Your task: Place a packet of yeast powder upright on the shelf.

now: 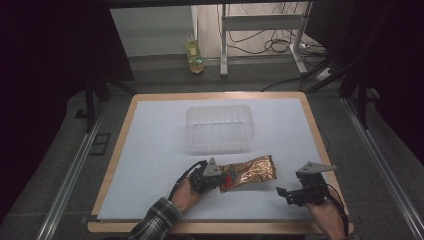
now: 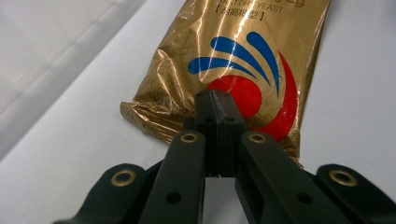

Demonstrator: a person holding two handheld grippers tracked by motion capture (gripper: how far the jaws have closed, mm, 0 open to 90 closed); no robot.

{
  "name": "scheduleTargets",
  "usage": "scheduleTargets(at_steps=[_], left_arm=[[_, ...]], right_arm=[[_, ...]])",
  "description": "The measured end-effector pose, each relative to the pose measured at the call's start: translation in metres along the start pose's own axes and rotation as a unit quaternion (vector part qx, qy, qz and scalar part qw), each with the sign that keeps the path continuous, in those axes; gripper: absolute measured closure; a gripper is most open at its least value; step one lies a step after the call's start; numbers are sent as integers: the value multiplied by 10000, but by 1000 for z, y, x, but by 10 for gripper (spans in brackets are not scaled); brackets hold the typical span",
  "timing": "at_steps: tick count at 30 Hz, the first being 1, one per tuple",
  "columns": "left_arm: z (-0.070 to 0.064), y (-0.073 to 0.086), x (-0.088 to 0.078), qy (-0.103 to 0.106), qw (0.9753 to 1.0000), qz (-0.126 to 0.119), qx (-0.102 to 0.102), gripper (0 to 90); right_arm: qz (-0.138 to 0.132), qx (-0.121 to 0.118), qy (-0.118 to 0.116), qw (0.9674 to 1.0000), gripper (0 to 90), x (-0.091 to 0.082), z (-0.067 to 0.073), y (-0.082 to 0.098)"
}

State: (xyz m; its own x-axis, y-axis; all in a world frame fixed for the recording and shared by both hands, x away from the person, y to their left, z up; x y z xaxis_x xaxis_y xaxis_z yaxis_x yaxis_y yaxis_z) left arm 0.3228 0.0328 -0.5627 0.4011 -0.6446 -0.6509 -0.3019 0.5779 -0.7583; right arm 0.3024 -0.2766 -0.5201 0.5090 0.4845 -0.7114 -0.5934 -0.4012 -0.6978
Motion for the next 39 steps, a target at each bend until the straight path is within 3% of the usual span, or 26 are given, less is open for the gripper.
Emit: scheduleTargets(at_steps=[9, 13, 21, 27, 33, 39], left_arm=[[1, 0, 0, 54, 10000, 10, -49, 898], [1, 0, 1, 113, 9998, -47, -176, 899], [3, 0, 1, 166, 9997, -24, -188, 898], [4, 0, 1, 202, 9994, -55, -265, 898], [5, 0, 0, 233, 9994, -11, -242, 898], [5, 0, 0, 228, 9995, -11, -228, 898]], right_arm=[[4, 222, -400, 9990, 34, 4, -1, -9], [18, 317, -580, 9978, 34, 7, -1, -14], [149, 467, -905, 9947, 34, 22, -1, -30], [318, 751, -1235, 9890, 34, 39, -2, -42], [542, 1169, -1589, 9789, 37, 59, -3, -51], [618, 1303, -1822, 9726, 220, 66, 3, -60]])
Point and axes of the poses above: each handheld gripper's, and its own axes: x roughly forward along the jaws, y roughly out of its underside, z roughly to its left, the point moved 3 cm from there along x, roughly forward along the jaws, and after that the axes turned 1 degree about x, right-handed, at the moved point
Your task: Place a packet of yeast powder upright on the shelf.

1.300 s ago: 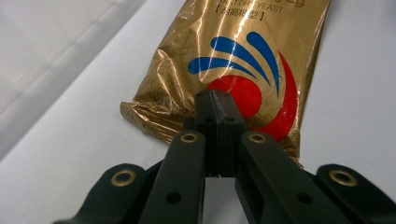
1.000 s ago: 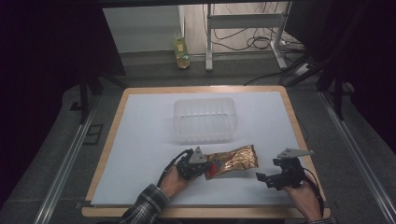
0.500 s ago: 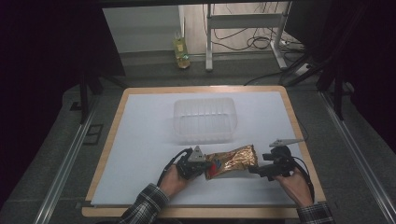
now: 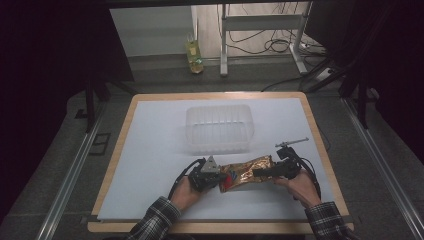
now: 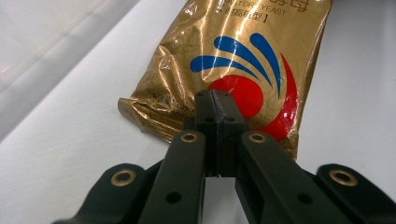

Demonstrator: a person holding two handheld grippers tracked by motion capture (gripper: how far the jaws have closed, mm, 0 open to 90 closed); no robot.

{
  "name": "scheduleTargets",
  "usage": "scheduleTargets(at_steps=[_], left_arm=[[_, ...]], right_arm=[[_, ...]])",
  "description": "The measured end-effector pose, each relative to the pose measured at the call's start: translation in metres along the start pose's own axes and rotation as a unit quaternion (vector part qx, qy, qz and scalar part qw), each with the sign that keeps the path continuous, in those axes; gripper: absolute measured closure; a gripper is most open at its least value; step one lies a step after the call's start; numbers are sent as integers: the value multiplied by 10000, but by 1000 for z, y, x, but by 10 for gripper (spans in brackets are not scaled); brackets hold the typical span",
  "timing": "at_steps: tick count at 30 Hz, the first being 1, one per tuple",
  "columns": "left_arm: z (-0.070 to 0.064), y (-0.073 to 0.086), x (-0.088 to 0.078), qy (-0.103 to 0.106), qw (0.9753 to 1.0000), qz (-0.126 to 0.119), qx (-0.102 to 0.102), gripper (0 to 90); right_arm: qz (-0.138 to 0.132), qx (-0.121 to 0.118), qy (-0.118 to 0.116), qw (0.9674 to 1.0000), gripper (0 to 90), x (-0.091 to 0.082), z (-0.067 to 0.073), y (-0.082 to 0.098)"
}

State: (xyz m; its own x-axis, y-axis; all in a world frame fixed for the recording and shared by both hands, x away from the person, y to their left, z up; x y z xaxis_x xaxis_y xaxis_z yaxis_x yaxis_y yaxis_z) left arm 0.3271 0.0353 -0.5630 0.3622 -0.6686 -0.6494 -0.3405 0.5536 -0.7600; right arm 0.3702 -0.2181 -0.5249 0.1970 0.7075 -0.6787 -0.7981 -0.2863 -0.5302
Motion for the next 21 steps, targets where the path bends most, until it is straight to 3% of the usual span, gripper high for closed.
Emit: scheduleTargets(at_steps=[2, 5, 13, 19, 21], left_arm=[[0, 0, 0, -15, 10000, 3, 18, 897], [-1, 0, 0, -25, 10000, -33, -17, 897], [-1, 0, 0, 0, 10000, -55, -58, 890], [2, 0, -1, 80, 9998, -89, -176, 823], [3, 0, -2, 89, 9999, -65, -118, 804]], right_arm=[[13, -1, -46, 10000, 255, -1, 4, -4], [-55, -133, 68, 9999, 347, -5, 11, -9], [-143, -112, -167, 9997, 645, -17, 19, -16], [-127, -80, -179, 9997, 712, -20, 24, -18], [-134, -122, -179, 9997, 716, -21, 26, -19]])
Point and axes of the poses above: each handheld gripper's, and its own axes: x roughly forward along the jaws, y roughly out of its underside, z roughly to its left, the point moved 3 cm from there along x, roughly forward along the jaws, and after that the axes turned 1 degree about x, right-handed, at the moved point
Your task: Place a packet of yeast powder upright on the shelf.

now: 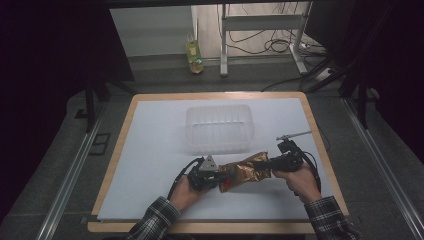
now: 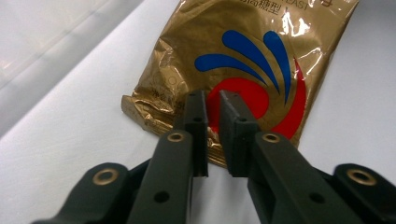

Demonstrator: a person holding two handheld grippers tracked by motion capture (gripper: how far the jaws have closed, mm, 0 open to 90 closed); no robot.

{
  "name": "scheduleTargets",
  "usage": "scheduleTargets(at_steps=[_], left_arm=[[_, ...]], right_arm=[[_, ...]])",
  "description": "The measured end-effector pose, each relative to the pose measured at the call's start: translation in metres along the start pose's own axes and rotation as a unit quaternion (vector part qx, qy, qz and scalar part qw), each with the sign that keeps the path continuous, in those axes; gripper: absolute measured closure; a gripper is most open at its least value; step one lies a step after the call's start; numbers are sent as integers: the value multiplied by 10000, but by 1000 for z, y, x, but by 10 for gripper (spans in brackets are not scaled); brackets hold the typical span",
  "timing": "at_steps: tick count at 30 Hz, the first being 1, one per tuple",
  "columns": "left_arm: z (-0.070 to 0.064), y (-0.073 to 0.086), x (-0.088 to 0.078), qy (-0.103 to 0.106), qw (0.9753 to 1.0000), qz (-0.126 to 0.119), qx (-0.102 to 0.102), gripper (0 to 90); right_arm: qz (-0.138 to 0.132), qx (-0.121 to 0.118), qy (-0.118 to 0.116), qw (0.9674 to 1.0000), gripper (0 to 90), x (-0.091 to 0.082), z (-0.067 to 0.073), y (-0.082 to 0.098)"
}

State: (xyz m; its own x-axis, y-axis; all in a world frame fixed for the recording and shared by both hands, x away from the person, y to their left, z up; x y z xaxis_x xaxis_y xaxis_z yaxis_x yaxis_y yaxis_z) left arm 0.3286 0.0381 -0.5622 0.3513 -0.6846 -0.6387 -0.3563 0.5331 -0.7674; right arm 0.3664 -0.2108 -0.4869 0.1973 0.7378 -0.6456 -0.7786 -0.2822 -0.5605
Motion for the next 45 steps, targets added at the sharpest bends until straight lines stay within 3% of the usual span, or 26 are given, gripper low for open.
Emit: scheduleTargets(at_steps=[10, 15, 21, 27, 33, 35, 45], left_arm=[[0, 0, -4, -18, 9999, -154, 10, 659], [0, 2, -8, -130, 9998, -110, 60, 588], [1, 2, -16, -187, 9995, -269, 30, 507], [-2, 1, -16, -164, 9991, -381, 47, 343], [-8, 0, -11, -73, 9996, -271, 66, 114], [-13, -1, -11, -74, 9996, -190, 174, 62], [-17, 2, -22, -61, 9992, -363, 176, 1]], right_arm=[[-82, -134, 2, 9999, 730, -6, 8, -5], [-125, -191, 15, 9997, 735, -9, 11, -8], [-211, -211, 63, 9995, 739, -18, 13, -11], [-351, -190, 159, 9991, 743, -30, 13, -13], [-487, -140, 212, 9985, 747, -41, 13, -16], [-517, -124, 238, 9983, 748, -45, 13, -17], [-622, -110, 292, 9976, 748, -55, 15, -27]])
Point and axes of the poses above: each handheld gripper's, and its own axes: x roughly forward along the jaws, y roughly out of its underside, z roughly to its left, the point moved 3 cm from there along x, roughly forward along the jaws, and after that the axes turned 1 degree about x, right-handed, at the moved point
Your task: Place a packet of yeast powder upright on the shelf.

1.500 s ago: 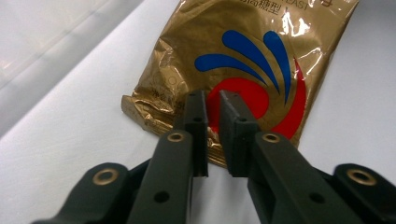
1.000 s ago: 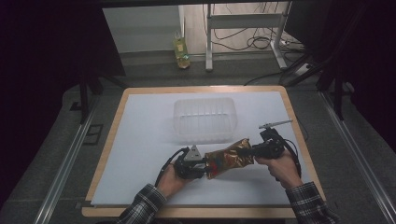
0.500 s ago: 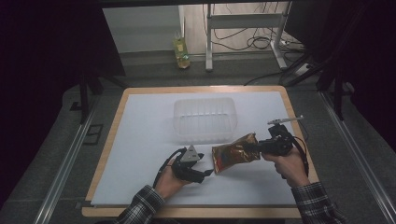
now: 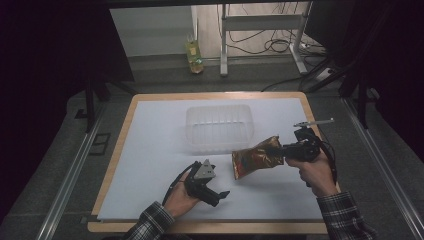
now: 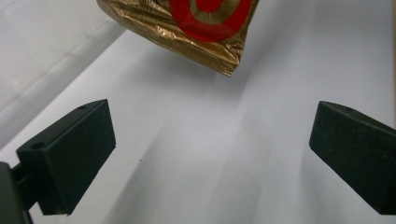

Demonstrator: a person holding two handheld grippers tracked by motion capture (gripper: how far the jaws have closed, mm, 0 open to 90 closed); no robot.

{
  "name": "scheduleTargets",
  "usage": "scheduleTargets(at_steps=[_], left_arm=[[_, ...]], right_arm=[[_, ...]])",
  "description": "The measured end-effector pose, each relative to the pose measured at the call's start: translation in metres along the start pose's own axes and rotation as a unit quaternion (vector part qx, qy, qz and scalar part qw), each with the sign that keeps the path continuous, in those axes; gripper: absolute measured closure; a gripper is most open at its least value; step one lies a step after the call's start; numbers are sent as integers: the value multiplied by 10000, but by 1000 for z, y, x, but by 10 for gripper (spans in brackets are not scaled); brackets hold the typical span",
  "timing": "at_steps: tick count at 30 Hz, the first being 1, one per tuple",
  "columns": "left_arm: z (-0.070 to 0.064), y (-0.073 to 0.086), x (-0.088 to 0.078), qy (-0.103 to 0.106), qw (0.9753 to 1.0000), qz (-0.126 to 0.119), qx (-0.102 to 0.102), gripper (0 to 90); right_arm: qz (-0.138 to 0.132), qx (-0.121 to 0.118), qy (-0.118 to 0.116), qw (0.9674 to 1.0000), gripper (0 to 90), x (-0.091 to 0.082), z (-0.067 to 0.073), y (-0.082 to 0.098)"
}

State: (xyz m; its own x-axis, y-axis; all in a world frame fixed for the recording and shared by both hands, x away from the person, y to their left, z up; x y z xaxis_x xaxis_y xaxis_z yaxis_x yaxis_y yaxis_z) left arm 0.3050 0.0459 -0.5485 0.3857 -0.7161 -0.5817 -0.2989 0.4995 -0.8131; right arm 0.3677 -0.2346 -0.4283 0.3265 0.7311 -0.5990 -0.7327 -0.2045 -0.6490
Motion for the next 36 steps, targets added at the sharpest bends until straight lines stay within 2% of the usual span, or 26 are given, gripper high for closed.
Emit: scheduleTargets(at_steps=[8, 19, 25, 33, 36], left_arm=[[4, 7, -8, -140, 9999, -9, 40, 0], [5, 18, -25, -130, 9999, 17, -47, 0], [5, 20, -32, -169, 9996, -145, -145, 0], [0, 20, -34, -249, 9995, -206, -40, 0], [1, 20, -34, -251, 9994, -218, -62, 0]], right_arm=[[-115, 42, 70, 9999, 748, -9, -2, -13], [-288, 146, 228, 9992, 750, -21, -5, -37], [-418, 166, 300, 9985, 750, -26, -7, -50], [-548, 203, 415, 9974, 753, -27, -8, -68], [-562, 204, 498, 9970, 755, -27, -9, -77]])
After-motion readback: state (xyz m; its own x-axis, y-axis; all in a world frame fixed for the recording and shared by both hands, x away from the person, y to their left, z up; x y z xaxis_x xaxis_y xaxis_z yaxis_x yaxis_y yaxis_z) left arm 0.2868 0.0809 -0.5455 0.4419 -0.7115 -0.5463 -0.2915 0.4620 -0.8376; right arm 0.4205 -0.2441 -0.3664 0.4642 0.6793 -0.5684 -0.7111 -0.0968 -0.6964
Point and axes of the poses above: each handheld gripper's, and its own axes: x roughly forward along the jaws, y roughly out of its underside, z roughly to its left, the point moved 3 cm from there along x, roughly forward along the jaws, and after that the axes turned 1 degree about x, right-handed, at the moved point
